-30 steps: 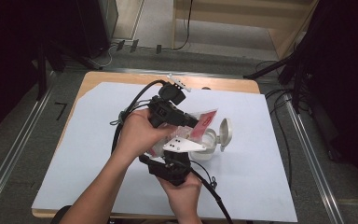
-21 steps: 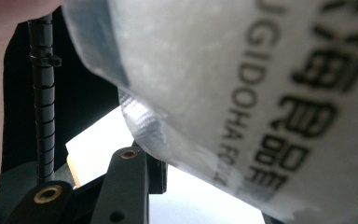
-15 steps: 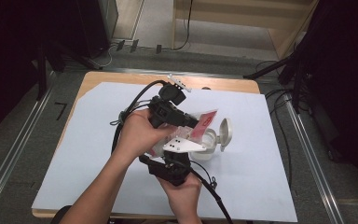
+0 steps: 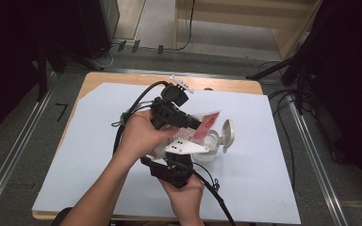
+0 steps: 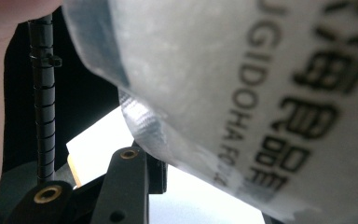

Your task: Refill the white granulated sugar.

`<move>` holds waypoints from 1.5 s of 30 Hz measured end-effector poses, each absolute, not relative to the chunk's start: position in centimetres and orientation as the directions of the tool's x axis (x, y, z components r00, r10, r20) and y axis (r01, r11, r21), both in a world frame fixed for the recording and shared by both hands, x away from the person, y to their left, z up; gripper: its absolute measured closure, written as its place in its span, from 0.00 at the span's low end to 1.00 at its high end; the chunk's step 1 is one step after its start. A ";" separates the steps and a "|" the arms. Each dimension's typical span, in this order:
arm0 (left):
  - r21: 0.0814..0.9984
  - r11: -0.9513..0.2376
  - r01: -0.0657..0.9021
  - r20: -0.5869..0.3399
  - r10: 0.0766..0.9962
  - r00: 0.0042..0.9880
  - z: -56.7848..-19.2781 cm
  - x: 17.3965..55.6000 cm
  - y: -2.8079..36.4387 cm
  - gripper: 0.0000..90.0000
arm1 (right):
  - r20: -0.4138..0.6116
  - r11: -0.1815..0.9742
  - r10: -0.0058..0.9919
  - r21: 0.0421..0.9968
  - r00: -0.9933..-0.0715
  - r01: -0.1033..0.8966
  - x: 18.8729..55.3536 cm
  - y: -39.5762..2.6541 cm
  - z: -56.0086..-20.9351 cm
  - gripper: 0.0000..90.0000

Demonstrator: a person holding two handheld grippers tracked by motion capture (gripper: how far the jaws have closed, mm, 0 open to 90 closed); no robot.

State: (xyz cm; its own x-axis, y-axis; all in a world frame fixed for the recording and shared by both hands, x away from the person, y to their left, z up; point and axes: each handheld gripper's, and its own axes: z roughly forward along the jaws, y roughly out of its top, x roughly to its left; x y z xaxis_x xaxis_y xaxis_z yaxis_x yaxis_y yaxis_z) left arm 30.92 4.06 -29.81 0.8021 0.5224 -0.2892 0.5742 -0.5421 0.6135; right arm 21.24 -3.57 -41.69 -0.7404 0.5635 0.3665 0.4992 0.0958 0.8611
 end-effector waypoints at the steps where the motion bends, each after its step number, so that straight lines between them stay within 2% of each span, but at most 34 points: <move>1: 0.613 -0.543 0.574 -0.289 0.522 0.802 -29.8 30.9 4.1 0.92 | 0.365 0.096 0.564 0.861 -0.740 0.499 21.2 -3.6 -41.7 0.71; 45: 0.620 -0.539 0.570 -0.292 0.517 0.805 -29.6 30.7 3.9 0.92 | 0.369 0.091 0.563 0.862 -0.740 0.499 21.0 -3.6 -41.4 0.71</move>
